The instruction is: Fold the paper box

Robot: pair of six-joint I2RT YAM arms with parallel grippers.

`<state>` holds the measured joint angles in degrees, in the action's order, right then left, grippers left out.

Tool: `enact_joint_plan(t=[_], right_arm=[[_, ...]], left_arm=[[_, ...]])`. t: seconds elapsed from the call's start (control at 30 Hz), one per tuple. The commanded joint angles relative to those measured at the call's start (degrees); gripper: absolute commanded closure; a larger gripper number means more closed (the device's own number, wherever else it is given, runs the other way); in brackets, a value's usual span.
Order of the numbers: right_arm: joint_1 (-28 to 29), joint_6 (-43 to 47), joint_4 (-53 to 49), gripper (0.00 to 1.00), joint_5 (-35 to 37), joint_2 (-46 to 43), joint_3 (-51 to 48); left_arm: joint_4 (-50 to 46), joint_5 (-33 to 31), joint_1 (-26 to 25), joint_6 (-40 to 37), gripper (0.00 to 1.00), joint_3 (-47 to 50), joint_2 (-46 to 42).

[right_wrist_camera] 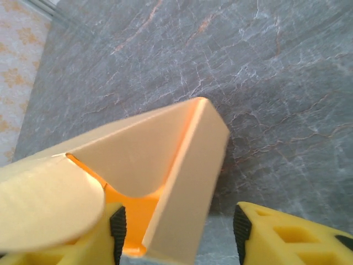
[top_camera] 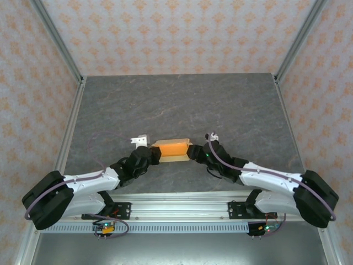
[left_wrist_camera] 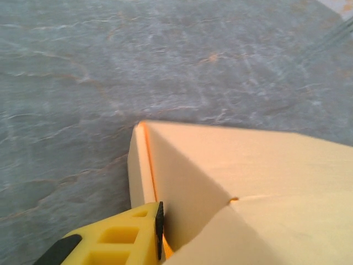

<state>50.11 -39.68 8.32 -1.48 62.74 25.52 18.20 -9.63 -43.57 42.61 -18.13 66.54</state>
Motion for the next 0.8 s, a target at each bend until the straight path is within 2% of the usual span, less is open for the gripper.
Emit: enact_joint_plan(t=[0.0, 0.17, 0.27, 0.33, 0.47, 0.63, 0.7, 0.77], right_arm=[[-0.01, 4.02, -1.81, 0.39, -0.22, -4.61, -2.85], [-0.09, 0.25, -10.89, 0.22, 3.57, -9.38, -1.22], [-0.68, -8.98, -16.77, 0.18, 6.46, -8.76, 2.63], [-2.11, -10.98, -18.71, 0.18, 4.43, -7.44, 5.97], [-3.84, -11.66, -21.35, 0.17, 0.70, -1.21, 15.07], [-5.10, -10.00, -28.97, 0.11, 0.40, 11.32, 27.78], [-5.11, -5.68, -30.35, 0.09, 0.49, 17.12, 31.69], [-5.11, -0.97, -34.02, 0.09, 3.86, 22.69, 35.02]], left_arm=[[-1.63, -5.67, -0.55, 0.20, 0.78, 1.17, 0.80], [-1.76, -9.44, -1.58, -1.12, 0.77, -0.31, 1.86], [-0.96, -10.41, -1.73, -1.50, 0.77, -0.68, 3.17], [-0.41, -10.36, -1.84, -1.31, 0.75, -0.60, 4.21], [0.69, -9.78, -1.91, -0.43, 0.72, -0.41, 6.01], [0.61, -8.71, -1.89, -0.59, 0.68, -0.77, 6.57], [0.81, -7.28, -1.89, -1.10, 0.63, -0.42, 5.38], [-0.59, -6.00, -1.92, -1.45, 0.54, -0.12, 2.55]])
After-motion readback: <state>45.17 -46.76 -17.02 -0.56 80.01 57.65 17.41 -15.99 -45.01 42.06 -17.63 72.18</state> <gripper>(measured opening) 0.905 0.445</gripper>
